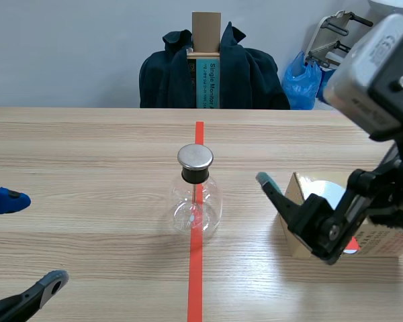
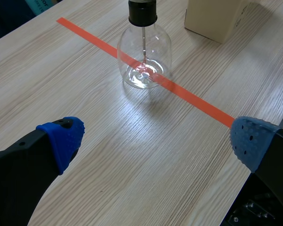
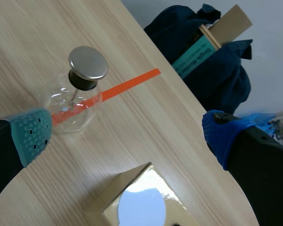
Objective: Do the electroscope experiment.
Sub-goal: 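Return to the home posture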
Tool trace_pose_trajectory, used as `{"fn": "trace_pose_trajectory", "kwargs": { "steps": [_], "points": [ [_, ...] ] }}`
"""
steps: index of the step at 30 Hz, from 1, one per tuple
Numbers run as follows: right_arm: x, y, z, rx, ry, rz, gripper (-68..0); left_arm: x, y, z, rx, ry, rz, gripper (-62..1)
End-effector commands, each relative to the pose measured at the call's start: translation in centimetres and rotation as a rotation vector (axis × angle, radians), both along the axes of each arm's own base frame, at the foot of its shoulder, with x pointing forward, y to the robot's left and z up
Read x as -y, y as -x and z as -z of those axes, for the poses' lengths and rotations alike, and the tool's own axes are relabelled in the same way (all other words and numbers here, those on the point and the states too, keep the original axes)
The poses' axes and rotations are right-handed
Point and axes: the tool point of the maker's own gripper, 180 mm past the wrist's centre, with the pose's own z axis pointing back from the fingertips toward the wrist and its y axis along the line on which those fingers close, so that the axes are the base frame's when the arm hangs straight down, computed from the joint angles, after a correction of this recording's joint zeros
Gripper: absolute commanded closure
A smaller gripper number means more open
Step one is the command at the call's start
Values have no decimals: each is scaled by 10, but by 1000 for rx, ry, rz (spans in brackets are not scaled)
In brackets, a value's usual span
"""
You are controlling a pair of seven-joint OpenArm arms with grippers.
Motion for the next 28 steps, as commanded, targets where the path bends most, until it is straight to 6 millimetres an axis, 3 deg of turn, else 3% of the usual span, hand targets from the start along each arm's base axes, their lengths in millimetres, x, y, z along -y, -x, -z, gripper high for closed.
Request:
{"fn": "trace_pose_trajectory", "kwargs": {
  "steps": [1, 11, 28],
  "points": [
    [-1, 0, 0, -2, -12, 0, -679, 3, -2, -6, 18, 25, -3, -623],
    [-11, 13, 21, -78, -30, -26, -679, 3, -2, -6, 18, 25, -4, -623],
    [-11, 13, 21, -78, -28, -26, -679, 3, -2, -6, 18, 25, -4, -623]
  ]
}}
